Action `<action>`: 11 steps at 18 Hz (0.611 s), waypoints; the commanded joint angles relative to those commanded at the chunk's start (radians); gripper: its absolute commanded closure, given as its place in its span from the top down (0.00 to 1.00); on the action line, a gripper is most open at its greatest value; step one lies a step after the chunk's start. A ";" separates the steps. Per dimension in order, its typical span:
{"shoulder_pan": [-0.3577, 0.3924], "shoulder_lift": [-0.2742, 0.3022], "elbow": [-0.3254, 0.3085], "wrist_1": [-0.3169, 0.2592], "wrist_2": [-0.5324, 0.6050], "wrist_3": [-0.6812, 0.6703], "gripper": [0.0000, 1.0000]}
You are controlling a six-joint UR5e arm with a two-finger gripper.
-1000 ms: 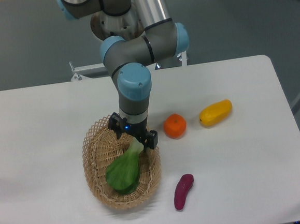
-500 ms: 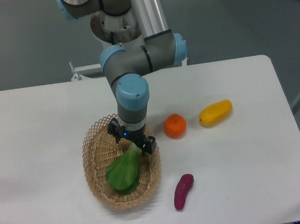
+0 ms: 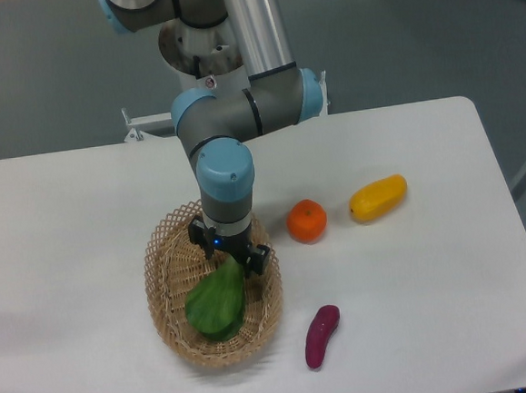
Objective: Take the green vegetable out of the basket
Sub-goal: 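Lower the gripper onto the bok choy stem and close on it, then lift the bok choy out of the basket and carry it beside the yellow pepper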
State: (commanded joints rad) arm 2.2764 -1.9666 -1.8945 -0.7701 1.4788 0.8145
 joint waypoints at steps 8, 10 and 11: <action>0.002 0.008 0.009 -0.002 0.002 0.003 0.36; 0.002 0.011 0.012 -0.002 0.000 0.006 0.36; 0.002 0.014 0.012 -0.002 0.000 0.008 0.36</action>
State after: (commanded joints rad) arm 2.2780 -1.9528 -1.8822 -0.7716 1.4788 0.8222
